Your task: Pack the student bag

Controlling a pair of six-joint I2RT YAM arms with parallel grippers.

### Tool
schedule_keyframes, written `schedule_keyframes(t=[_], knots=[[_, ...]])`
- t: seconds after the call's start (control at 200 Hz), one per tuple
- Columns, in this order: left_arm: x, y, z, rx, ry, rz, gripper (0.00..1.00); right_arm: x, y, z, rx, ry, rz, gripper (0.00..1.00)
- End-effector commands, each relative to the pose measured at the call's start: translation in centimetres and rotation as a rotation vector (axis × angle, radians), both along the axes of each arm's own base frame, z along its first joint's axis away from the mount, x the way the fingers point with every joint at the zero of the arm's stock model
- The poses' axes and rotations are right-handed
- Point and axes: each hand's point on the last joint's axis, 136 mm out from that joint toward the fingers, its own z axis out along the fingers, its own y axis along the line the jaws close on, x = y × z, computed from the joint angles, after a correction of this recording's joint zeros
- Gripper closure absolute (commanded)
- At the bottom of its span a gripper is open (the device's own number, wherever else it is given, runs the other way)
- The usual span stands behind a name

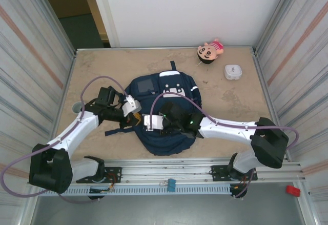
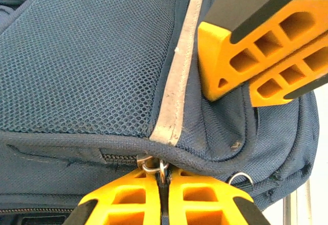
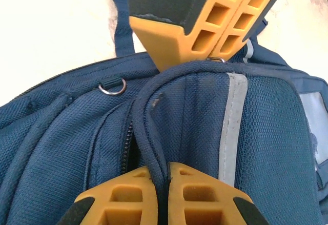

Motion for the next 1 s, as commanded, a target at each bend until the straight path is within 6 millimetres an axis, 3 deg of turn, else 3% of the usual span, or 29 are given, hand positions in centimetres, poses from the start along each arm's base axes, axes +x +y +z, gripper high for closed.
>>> schedule_keyframes(t=[0.0,0.19,0.321,0.491,0.701,0.777,0.992], knots=[[-3.3,-2.0,2.5,-0.105,0.064,-0.113,0.99,3.6,0.3,2.3,0.136,-0.043,-0.122,1.00],[-3.2,-1.0,1.5,-0.027,0.067,-0.066,0.99,4.3,-2.7,2.9,0.136,-0.027,-0.143,1.00],[-3.4,-1.5,2.5,-0.063,0.091,-0.070,0.99,4.3,-4.1,2.8,0.117,-0.017,-0.150,1.00],[-4.5,-2.0,2.8,-0.080,0.119,-0.087,0.98,4.0,-4.2,2.9,0.123,-0.016,-0.136,1.00],[-5.7,-5.3,3.5,-0.112,0.122,-0.155,0.93,3.2,-2.9,2.6,0.118,-0.005,-0.082,1.00],[-5.7,-6.0,4.0,-0.135,0.132,-0.165,0.88,2.7,-2.9,2.4,0.112,0.004,-0.063,1.00],[-5.4,-4.8,4.6,-0.071,-0.012,-0.157,0.55,0.5,-4.5,2.3,0.095,0.065,0.037,1.00]])
